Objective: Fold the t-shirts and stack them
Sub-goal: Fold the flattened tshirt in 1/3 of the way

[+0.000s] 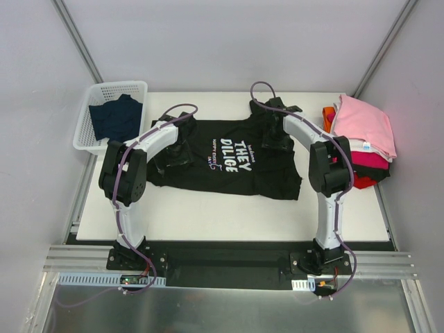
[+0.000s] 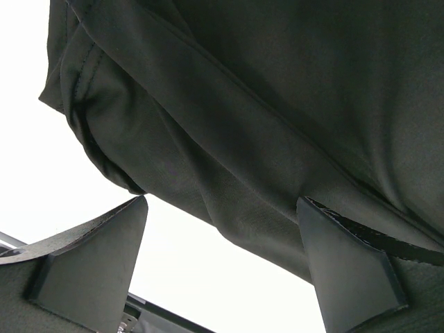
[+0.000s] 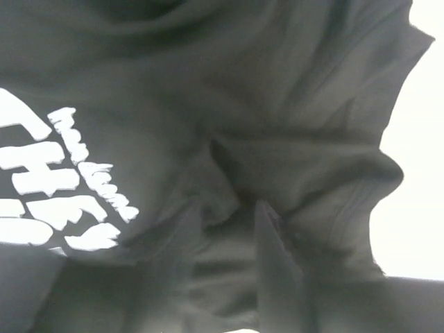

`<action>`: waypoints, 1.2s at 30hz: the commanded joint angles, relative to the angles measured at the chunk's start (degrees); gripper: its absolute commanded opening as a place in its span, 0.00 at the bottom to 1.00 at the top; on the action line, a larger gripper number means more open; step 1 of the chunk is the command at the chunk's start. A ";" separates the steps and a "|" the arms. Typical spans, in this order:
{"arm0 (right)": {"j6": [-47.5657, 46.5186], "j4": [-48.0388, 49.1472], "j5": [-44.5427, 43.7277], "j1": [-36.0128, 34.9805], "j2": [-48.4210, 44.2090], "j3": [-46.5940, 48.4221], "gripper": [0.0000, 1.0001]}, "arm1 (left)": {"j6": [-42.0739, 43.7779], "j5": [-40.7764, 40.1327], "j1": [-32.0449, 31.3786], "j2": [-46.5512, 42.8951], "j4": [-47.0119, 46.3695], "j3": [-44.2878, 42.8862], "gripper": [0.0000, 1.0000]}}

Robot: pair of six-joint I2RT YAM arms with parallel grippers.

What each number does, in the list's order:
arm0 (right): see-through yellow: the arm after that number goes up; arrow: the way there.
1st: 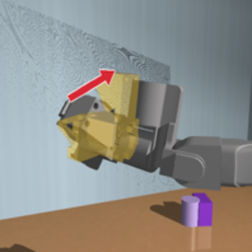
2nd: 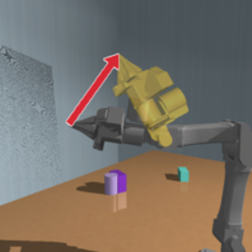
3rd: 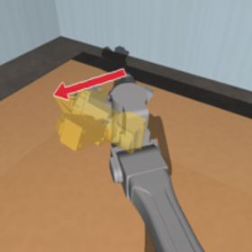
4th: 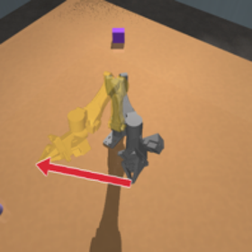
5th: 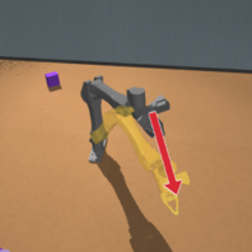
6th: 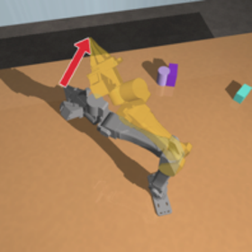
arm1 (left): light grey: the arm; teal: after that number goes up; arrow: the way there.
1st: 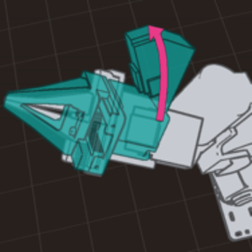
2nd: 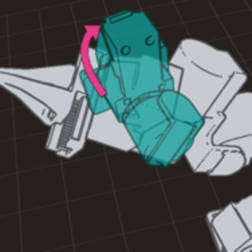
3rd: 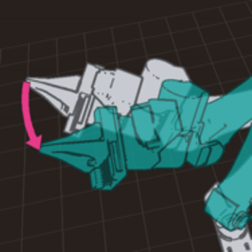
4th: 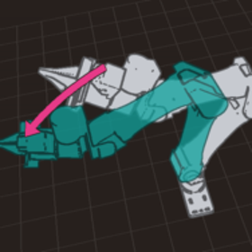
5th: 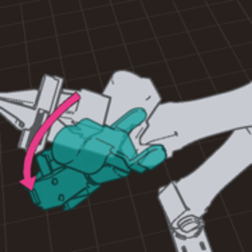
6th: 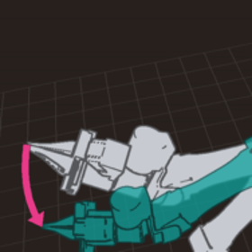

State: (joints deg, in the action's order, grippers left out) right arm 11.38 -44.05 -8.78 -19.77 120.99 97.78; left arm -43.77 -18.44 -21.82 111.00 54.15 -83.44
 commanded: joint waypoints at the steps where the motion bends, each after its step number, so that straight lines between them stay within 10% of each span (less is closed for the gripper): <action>1: -1.27 -0.33 -0.89 0.78 1.27 4.08 0.75 | 1.41 0.15 -0.68 -0.43 -0.10 -0.58 0.90; 4: -1.71 -0.24 -1.24 1.92 0.13 3.74 0.96 | 2.02 0.33 -0.68 -0.43 -0.10 -0.94 0.89; 21: 5.76 3.53 1.48 -4.39 -20.79 -22.62 0.97 | -1.05 -3.61 0.02 -3.95 1.30 3.28 0.89; 29: 7.78 4.24 1.30 -11.51 -18.78 -24.12 0.99 | 0.70 -5.64 10.48 -7.47 1.22 8.56 0.90; 36: 6.91 4.15 1.22 -11.43 -13.86 -20.53 0.49 | 1.23 -3.63 10.57 -4.31 0.25 5.57 0.90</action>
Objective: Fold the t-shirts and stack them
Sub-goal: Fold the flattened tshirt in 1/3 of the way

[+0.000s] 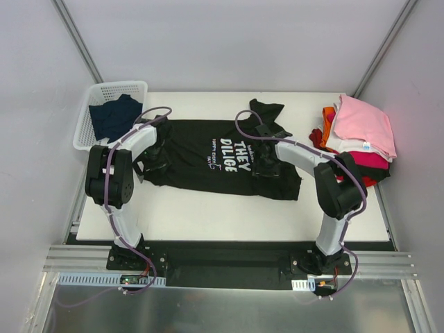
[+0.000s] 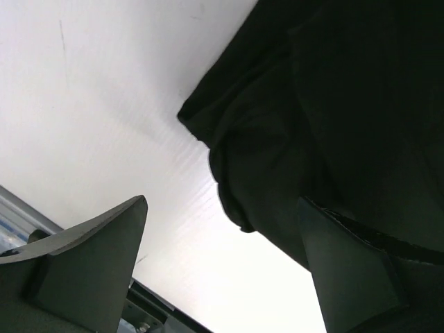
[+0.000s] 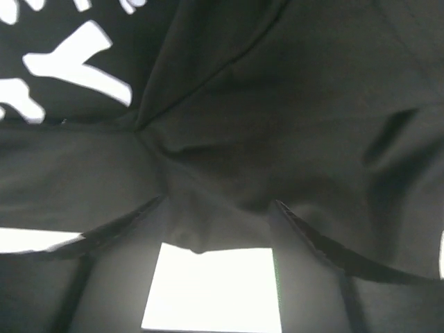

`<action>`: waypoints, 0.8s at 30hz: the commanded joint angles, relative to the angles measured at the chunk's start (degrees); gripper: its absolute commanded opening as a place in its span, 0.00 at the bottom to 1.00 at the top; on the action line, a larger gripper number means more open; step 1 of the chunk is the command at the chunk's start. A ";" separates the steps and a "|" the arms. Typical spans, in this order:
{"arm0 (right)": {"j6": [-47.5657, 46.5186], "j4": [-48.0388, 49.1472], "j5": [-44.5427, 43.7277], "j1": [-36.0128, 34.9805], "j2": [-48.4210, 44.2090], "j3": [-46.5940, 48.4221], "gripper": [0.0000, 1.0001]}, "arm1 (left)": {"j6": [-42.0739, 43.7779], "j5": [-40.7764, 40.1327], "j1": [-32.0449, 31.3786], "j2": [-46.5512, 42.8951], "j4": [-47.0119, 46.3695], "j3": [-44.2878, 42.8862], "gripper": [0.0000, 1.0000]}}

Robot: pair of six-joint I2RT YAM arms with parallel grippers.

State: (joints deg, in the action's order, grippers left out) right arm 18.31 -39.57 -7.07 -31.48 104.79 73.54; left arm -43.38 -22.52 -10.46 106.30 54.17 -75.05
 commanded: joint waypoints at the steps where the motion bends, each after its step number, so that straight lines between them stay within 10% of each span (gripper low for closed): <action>1: -0.28 -0.77 -0.66 0.28 2.87 4.41 0.44 | 0.58 0.90 -0.79 0.75 0.32 -3.09 0.91; 6: -0.47 -1.21 0.30 1.78 4.89 5.22 0.25 | 0.57 0.82 -0.88 1.80 0.32 -2.56 0.90; 24: 4.02 -1.82 1.44 2.31 -4.77 -10.86 0.26 | -2.59 2.40 -4.48 0.14 0.41 3.24 0.90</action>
State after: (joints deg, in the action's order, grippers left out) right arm 19.81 -37.76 -6.09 -28.73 104.27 67.48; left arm -44.18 -21.12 -13.98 107.87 53.30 -73.41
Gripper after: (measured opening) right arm 0.255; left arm 0.901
